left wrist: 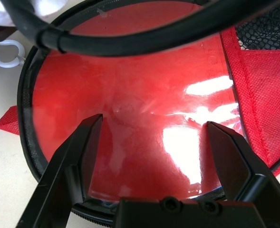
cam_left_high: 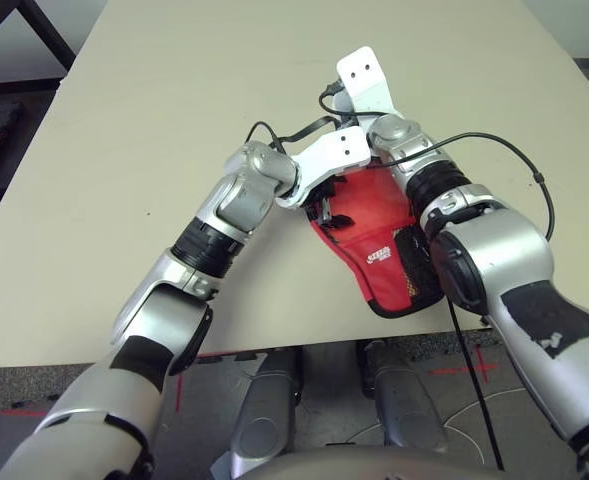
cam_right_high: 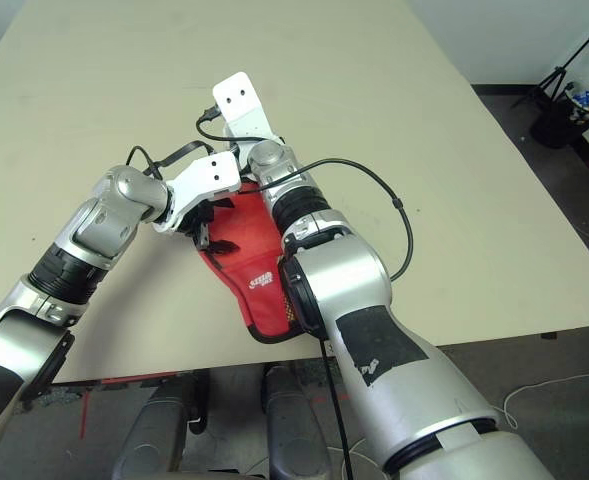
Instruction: Store the ping-pong paddle in its case and zip it.
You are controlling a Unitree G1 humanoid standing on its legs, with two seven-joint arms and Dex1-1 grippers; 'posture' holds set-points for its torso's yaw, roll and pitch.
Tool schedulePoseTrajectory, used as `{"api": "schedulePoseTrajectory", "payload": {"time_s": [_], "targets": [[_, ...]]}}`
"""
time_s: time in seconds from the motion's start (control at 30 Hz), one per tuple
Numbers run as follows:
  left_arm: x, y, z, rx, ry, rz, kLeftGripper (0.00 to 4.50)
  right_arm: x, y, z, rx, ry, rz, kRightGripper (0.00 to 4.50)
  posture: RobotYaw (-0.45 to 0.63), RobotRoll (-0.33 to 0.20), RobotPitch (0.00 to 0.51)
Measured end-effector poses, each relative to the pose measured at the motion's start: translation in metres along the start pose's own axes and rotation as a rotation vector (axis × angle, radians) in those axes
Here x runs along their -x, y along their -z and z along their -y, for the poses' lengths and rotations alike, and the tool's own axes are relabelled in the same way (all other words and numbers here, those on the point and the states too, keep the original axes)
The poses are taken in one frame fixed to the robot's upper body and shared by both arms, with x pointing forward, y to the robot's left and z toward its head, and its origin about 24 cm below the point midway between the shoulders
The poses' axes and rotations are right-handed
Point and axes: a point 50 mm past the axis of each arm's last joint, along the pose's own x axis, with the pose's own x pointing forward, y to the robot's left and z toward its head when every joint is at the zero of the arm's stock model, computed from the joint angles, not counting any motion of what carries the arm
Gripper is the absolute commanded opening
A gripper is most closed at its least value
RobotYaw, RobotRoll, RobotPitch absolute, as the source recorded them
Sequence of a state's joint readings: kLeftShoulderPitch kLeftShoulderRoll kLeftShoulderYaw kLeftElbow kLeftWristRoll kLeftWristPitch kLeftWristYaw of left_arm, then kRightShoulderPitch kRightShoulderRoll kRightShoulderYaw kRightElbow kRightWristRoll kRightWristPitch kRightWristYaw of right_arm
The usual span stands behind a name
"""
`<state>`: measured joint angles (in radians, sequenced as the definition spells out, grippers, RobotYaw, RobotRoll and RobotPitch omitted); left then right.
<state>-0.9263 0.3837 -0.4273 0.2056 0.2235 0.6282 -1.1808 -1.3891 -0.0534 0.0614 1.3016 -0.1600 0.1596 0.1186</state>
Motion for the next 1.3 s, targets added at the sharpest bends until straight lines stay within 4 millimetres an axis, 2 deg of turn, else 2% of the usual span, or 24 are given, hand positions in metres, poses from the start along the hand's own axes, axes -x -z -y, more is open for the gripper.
{"api": "schedulePoseTrajectory", "payload": {"time_s": [0.27,0.47,0.57,0.63,0.83,0.97,1.1,1.3], "targets": [[0.0,0.0,0.0,0.0,0.0,0.0,4.5,0.001,0.001,0.006,-0.001,0.023,-0.003,0.03,0.14,0.0,0.233],[-0.001,0.0,0.0,0.004,0.001,0.005,4.5,0.003,0.002,0.02,-0.007,0.056,-0.001,0.03,0.12,0.0,0.235],[-0.001,0.001,0.0,0.007,0.004,0.007,4.5,0.003,-0.002,0.024,-0.01,0.061,0.013,0.63,0.12,0.0,0.235],[-0.001,0.001,0.0,0.007,0.005,0.008,4.5,0.004,-0.005,0.025,-0.023,0.06,0.025,1.22,0.11,0.0,0.234],[-0.003,-0.001,-0.001,0.0,0.009,0.01,4.5,0.004,-0.007,0.027,-0.111,0.05,0.047,3.19,0.11,0.0,0.231],[-0.003,0.0,-0.001,0.001,0.011,0.011,4.5,0.003,-0.011,0.02,-0.186,0.009,0.069,4.46,0.12,0.0,0.23],[-0.003,-0.001,-0.001,-0.001,0.011,0.013,4.5,0.002,-0.016,0.013,-0.234,-0.027,0.085,4.49,0.13,0.0,0.229],[-0.003,-0.001,-0.001,0.001,0.011,0.013,4.5,0.002,-0.017,0.016,-0.191,0.001,0.079,4.49,0.15,0.0,0.233]]}}
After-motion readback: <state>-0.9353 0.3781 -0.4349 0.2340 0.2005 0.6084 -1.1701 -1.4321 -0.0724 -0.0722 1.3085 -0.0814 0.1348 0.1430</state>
